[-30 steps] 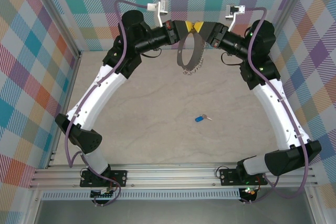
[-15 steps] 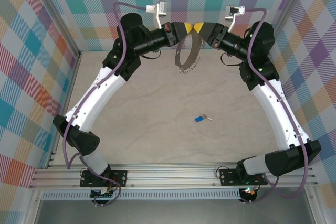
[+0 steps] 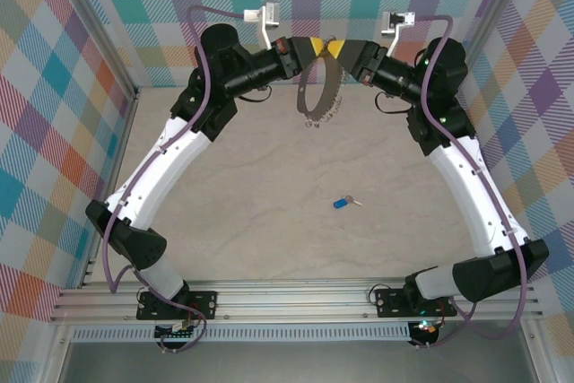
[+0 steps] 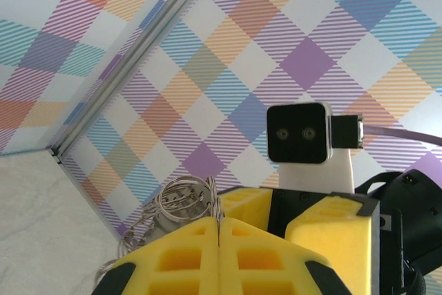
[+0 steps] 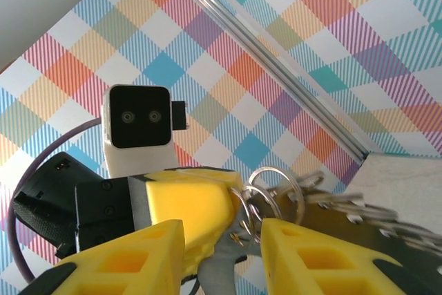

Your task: Put the keys on the keyring

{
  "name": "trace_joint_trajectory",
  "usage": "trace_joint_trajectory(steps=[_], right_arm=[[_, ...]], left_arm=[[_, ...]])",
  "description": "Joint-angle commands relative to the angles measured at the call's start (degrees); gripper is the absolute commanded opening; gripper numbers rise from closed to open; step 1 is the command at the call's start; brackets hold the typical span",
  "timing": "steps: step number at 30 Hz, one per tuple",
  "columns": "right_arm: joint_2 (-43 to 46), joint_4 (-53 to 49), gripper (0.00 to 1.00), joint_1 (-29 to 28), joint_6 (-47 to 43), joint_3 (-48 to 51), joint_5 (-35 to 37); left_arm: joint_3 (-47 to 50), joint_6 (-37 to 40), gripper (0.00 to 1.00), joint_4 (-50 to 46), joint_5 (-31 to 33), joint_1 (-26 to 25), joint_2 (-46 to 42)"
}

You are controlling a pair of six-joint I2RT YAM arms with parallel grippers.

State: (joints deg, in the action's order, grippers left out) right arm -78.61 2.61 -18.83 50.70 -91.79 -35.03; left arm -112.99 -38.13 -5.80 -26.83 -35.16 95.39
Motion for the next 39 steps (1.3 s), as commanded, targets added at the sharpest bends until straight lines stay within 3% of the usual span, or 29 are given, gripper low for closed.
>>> trace_joint_trajectory(steps=[1,23,39], right_arm=[[2.76,-2.23,0.35,0.41,-1.21,1.71,2.44],[-2.15,1.03,0.38,-0.76,0.68,-4.04,-1.04],[-3.00,0.34,0.30,-2.88,-0.37,-5.24,-1.23]], left_arm=[[-0.65,0.38,0.00,2.93,0.11,-0.66,-3.19],[-0.98,-0.20,0.00,2.99,-1.56,-0.70,-2.06],[-1.50,0.65,0.00,0.49,-1.55,-0.70,-1.19]])
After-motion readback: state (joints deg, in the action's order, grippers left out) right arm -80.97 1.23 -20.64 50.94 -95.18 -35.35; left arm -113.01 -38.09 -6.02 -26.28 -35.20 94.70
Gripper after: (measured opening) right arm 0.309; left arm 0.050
